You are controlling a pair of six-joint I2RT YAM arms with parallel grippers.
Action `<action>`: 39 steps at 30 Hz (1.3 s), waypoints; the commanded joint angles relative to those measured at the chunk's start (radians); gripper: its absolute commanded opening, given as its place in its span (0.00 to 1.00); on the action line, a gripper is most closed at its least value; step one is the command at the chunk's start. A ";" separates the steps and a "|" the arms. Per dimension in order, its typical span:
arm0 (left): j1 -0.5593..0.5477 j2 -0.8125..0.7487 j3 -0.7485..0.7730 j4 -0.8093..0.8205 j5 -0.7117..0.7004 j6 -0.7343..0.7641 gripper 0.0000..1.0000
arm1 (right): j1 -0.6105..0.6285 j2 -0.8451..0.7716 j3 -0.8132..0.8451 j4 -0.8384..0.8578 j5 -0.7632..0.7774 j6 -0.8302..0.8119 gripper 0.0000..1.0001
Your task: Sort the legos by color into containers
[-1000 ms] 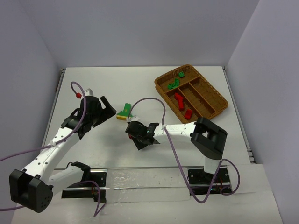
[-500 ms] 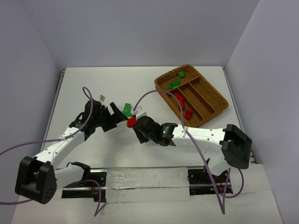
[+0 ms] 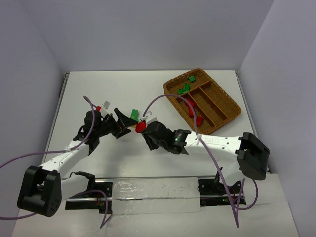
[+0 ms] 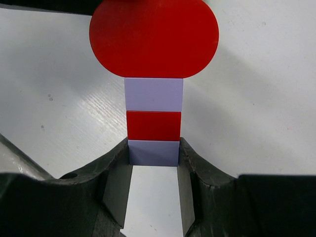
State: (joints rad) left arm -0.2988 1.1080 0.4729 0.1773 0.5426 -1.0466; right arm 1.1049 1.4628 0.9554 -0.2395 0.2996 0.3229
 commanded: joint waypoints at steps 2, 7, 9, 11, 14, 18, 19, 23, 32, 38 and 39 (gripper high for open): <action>0.007 -0.053 -0.038 0.183 0.021 -0.063 0.97 | -0.008 -0.054 0.006 0.051 -0.006 -0.008 0.00; 0.007 -0.020 -0.014 0.166 0.062 0.017 0.97 | -0.008 -0.059 0.016 0.049 -0.021 -0.011 0.00; 0.006 -0.001 -0.007 0.146 0.067 0.057 0.97 | -0.007 -0.053 0.022 0.048 -0.022 -0.016 0.00; 0.006 0.008 0.004 0.136 0.075 0.074 0.96 | -0.007 -0.045 0.029 0.044 -0.024 -0.018 0.00; 0.006 0.019 0.022 0.150 0.112 0.097 0.93 | -0.008 -0.028 0.048 0.033 -0.032 -0.025 0.00; 0.006 0.042 0.043 0.136 0.162 0.134 0.85 | -0.007 -0.023 0.060 0.031 -0.048 -0.030 0.00; 0.006 0.046 0.042 0.144 0.173 0.137 0.83 | -0.008 -0.017 0.066 0.029 -0.051 -0.030 0.00; 0.002 0.049 0.030 0.192 0.221 0.126 0.81 | -0.007 0.004 0.088 0.013 -0.069 -0.031 0.00; -0.008 0.043 0.031 0.206 0.242 0.115 0.57 | -0.008 0.047 0.138 0.005 -0.114 -0.026 0.00; -0.008 0.000 0.039 0.120 0.187 0.131 0.01 | -0.010 0.012 0.113 0.019 -0.091 -0.005 0.00; -0.008 -0.003 0.053 0.088 0.166 0.134 0.00 | -0.010 0.006 0.108 0.016 -0.079 -0.002 0.00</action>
State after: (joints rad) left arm -0.2996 1.1433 0.4744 0.3088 0.7378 -0.9272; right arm 1.1004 1.5040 1.0470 -0.2490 0.1880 0.3156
